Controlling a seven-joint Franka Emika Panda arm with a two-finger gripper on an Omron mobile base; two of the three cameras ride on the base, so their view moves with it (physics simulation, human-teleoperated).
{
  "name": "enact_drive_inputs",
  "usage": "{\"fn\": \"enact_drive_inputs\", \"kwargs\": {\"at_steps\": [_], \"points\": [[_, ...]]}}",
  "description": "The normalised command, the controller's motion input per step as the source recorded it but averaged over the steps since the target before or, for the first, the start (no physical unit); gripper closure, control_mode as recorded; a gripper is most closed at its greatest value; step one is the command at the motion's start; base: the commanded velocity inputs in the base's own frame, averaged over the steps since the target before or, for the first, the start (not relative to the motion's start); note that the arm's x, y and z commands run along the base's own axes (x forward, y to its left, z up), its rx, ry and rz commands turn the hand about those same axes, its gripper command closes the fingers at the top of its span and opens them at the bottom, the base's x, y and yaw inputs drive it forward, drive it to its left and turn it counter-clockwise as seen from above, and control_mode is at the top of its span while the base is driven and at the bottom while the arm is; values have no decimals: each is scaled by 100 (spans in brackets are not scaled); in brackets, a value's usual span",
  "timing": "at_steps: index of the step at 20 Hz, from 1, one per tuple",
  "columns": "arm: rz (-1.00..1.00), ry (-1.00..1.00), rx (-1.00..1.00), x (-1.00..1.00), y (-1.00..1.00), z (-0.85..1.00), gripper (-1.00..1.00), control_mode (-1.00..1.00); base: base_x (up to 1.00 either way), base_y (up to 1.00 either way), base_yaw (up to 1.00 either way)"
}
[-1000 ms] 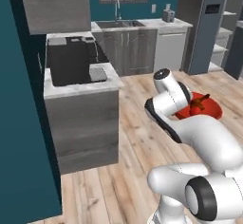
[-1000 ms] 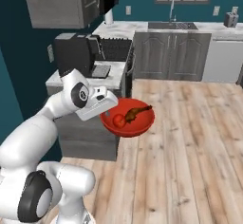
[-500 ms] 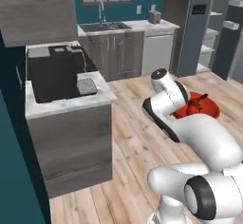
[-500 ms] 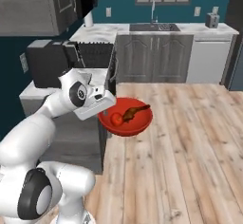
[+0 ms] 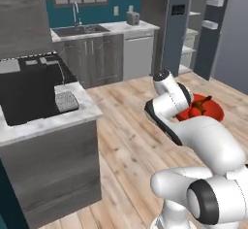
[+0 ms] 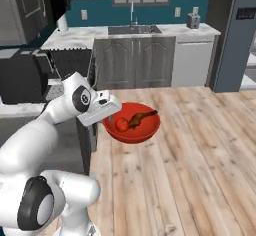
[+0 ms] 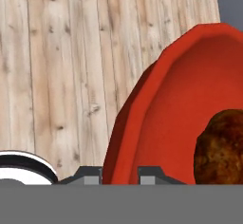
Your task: Pick the chicken drumstick and tomato from their plates and place them in the bowl. Then put the bowl in the fridge.
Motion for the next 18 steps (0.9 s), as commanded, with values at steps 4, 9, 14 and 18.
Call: {"fn": "enact_drive_inputs", "kwargs": {"at_steps": [4, 9, 14, 18], "points": [[0, 0, 0, 0, 0, 0, 100, 100, 34, -53, -23], [0, 0, 0, 0, 0, 0, 100, 100, 23, -43, -42], [0, 0, 0, 0, 0, 0, 100, 100, 29, -33, -44], [0, 0, 0, 0, 0, 0, 100, 100, 51, -30, -24]]}}
